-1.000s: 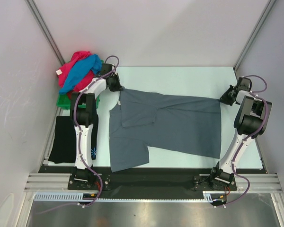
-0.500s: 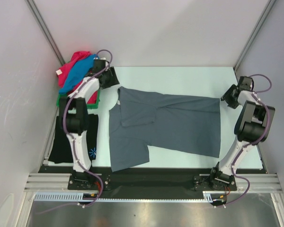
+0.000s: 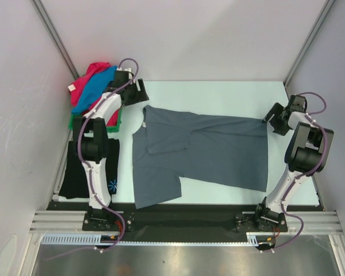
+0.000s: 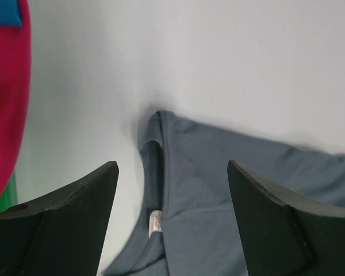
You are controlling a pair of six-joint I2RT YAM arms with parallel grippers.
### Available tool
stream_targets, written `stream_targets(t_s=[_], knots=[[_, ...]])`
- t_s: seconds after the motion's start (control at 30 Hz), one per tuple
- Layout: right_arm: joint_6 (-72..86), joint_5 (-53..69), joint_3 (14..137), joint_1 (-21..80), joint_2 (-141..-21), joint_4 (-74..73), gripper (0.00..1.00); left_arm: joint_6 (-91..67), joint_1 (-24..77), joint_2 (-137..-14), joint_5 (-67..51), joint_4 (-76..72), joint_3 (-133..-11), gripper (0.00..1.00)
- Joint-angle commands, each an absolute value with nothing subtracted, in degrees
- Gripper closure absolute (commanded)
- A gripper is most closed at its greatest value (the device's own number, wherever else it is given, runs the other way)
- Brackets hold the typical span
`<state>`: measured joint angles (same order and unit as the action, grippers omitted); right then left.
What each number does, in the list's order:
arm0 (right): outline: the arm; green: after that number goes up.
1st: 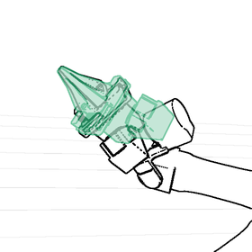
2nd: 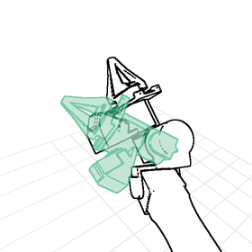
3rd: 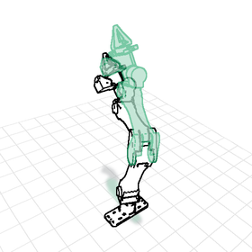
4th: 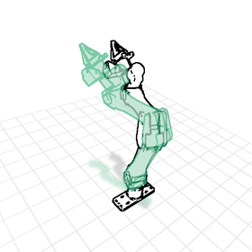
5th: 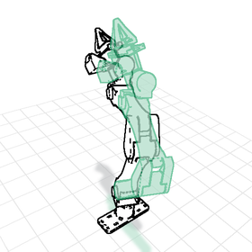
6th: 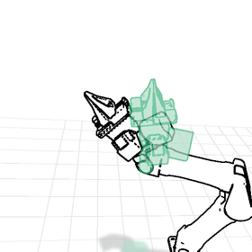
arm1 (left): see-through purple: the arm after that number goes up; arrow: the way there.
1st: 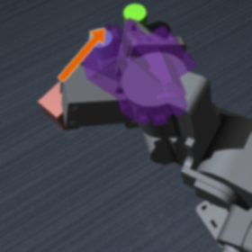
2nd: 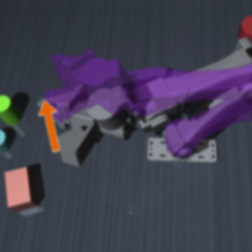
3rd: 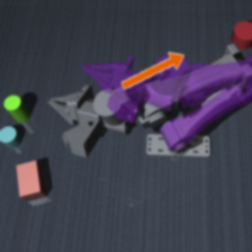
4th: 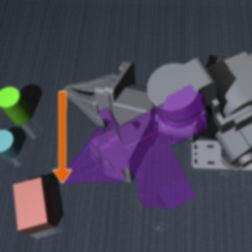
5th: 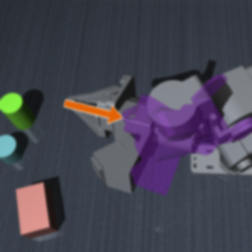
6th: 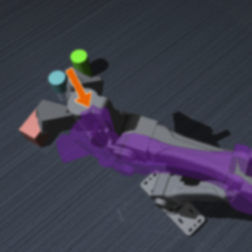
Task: Fold and stack the t-shirts
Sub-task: Fold the tshirt
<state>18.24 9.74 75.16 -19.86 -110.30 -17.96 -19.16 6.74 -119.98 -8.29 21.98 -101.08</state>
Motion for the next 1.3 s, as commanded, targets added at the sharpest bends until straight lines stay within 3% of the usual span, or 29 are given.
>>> stream_targets(t_s=[0.0,0.17,0.3,0.43,0.67,0.77,0.93,1.27], knots=[[17.3,12.3,79.8,-19.9,-113.5,-16.9,0.23,-18.1,6.8,-124.4,-8.1,23.3,-105.2,0.18],[18.7,9.8,80.1,-19.7,-112.9,-18.9,0.31,-19.9,6.8,-127.4,-9.1,23.6,-107.1,0.23],[24.2,7.3,71.1,-20.3,-106.4,-17.1,0.37,-21.3,7.4,-124.1,-8.6,21.8,-103.1,0.26],[26.5,9.4,65.8,-21.3,-100.0,-16.1,0.51,-22.5,7.6,-119.6,-7.9,19.5,-97.7,0.28],[28.4,11.9,60.7,-21.4,-97.0,-12.4,0.51,-23.2,8.6,-117.0,-10.1,17.1,-94.4,0.34],[29.8,13.9,59.8,-21.4,-98.3,-10.7,0.57,-24.2,8.9,-117.5,-11.2,17.1,-94.2,0.35],[32.7,15.8,58.1,-21.4,-100.2,-6.7,0.62,-24.2,9.4,-117.1,-11.4,17.0,-94.3,0.36],[34.6,16.5,58.8,-21.4,-104.3,-2.9,0.63,-23.9,9.6,-117.0,-11.5,16.8,-94.1,0.36]])
